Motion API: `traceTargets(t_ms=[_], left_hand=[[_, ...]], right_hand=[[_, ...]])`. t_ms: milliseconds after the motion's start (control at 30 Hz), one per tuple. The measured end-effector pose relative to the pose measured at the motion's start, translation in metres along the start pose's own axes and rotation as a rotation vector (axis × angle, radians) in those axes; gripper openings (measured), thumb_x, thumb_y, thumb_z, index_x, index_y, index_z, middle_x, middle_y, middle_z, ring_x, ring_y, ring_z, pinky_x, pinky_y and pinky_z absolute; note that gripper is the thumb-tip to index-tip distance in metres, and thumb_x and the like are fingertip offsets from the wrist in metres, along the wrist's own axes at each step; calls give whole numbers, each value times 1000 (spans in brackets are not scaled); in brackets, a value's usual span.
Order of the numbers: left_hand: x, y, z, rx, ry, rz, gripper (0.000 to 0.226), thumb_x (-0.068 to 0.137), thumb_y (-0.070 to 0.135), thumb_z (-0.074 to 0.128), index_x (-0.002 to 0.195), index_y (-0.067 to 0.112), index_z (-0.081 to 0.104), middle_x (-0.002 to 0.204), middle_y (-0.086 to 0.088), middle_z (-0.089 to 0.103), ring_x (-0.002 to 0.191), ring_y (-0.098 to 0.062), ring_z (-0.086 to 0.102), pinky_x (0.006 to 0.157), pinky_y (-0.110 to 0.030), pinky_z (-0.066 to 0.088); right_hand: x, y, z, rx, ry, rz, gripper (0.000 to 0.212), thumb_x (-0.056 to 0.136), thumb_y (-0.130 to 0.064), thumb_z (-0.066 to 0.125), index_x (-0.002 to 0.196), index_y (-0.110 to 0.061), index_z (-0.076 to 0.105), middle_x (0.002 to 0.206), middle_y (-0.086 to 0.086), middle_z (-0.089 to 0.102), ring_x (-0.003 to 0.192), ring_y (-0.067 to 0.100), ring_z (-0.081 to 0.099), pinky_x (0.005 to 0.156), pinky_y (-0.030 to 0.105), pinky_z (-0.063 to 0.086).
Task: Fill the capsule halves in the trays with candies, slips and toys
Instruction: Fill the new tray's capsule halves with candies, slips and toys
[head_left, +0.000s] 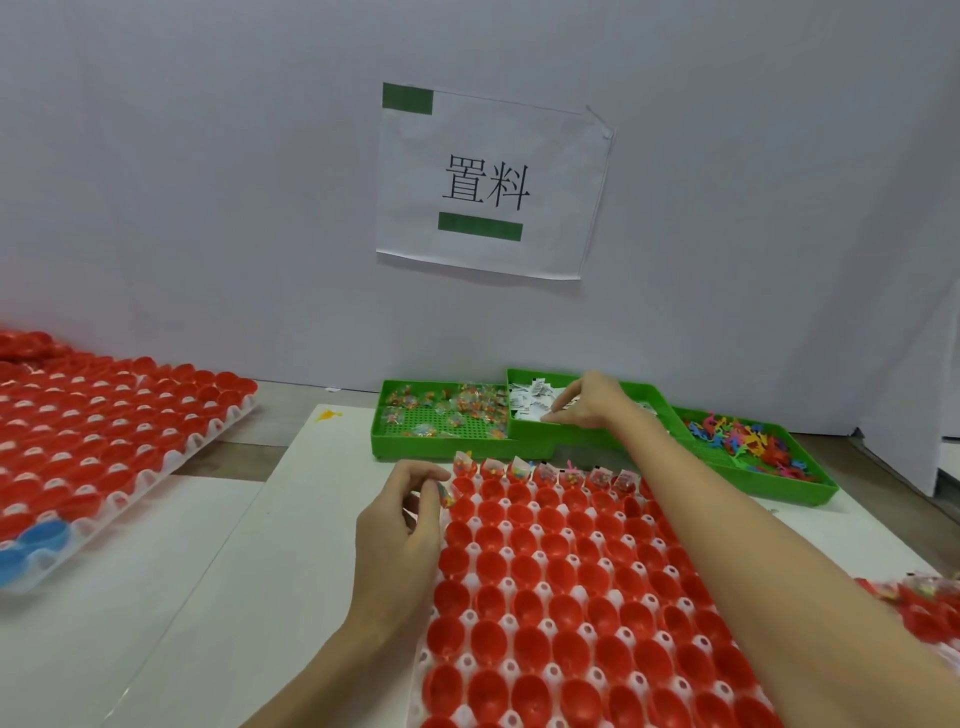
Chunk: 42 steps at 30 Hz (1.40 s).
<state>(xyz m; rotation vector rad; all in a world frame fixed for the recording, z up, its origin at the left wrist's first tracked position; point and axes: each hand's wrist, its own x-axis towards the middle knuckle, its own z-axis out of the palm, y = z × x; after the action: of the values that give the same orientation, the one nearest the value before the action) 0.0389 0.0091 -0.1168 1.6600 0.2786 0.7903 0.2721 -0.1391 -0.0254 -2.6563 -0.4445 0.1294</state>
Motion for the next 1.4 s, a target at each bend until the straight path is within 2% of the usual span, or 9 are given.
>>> traceTargets(t_ms=[233, 433, 567, 700, 867, 1000, 1167, 1300, 1400], left_hand=[[0, 0, -1, 58, 9, 35, 27, 106, 14, 51, 96, 35, 66, 81, 15, 69, 65, -3, 61, 54, -10, 45], [0, 2, -1, 76, 8, 47, 27, 106, 14, 52, 95, 34, 66, 81, 17, 69, 68, -2, 63, 55, -9, 46], [2, 2, -2, 93, 13, 72, 27, 105, 11, 53, 95, 31, 67, 81, 18, 68, 66, -2, 62, 56, -8, 44], [4, 3, -4, 117, 9, 88, 29, 104, 7, 54, 93, 31, 66, 82, 20, 67, 68, -2, 62, 58, -8, 45], [7, 8, -8, 121, 6, 147, 28, 103, 4, 55, 95, 29, 65, 84, 18, 68, 75, -8, 65, 61, -11, 48], [7, 18, -10, 68, 4, 183, 23, 100, 8, 61, 101, 30, 68, 89, 17, 71, 81, -11, 69, 70, -24, 58], [-2, 32, -8, -39, -89, 189, 18, 96, 14, 69, 105, 29, 71, 90, 7, 75, 87, -17, 72, 78, -37, 61], [-13, 49, -7, -145, -178, 152, 33, 90, 24, 75, 121, 32, 66, 91, 0, 78, 87, -20, 76, 80, -25, 60], [-25, 62, -2, -162, -271, 116, 28, 88, 22, 76, 114, 34, 73, 92, 2, 80, 86, -18, 77, 80, -21, 59]], right_hand=[[7, 0, 3, 102, -50, 45, 19, 92, -5, 72, 110, -1, 77, 132, 15, 67, 127, 28, 59, 111, 37, 46], [5, 1, 4, 38, 74, 28, 37, 96, 9, 47, 122, -1, 72, 139, 17, 62, 111, 27, 63, 87, 27, 52], [3, 12, 2, 105, 173, 13, 29, 101, 3, 50, 121, -2, 70, 135, 21, 63, 116, 33, 65, 99, 38, 53], [-3, 28, -3, 202, 196, -2, 19, 98, 0, 61, 109, -1, 75, 119, 18, 72, 96, 29, 72, 87, 35, 58], [-26, 36, -11, 349, 213, -2, 19, 94, -9, 71, 111, 0, 74, 110, 15, 75, 100, 25, 72, 100, 44, 55], [-72, 23, -18, 566, 241, -111, 14, 90, -20, 77, 100, -11, 79, 89, 2, 79, 84, 13, 76, 90, 34, 58], [-149, 13, -16, 715, 201, -269, 5, 89, -23, 77, 93, -25, 81, 92, -9, 80, 87, 6, 76, 74, 11, 54], [-191, 8, -12, 800, 208, -348, 12, 90, -18, 76, 91, -30, 80, 87, -4, 79, 78, 11, 76, 71, 14, 56], [-204, 1, -4, 755, 206, -415, 13, 90, -15, 77, 89, -28, 80, 86, -5, 78, 77, 10, 74, 70, 16, 56]])
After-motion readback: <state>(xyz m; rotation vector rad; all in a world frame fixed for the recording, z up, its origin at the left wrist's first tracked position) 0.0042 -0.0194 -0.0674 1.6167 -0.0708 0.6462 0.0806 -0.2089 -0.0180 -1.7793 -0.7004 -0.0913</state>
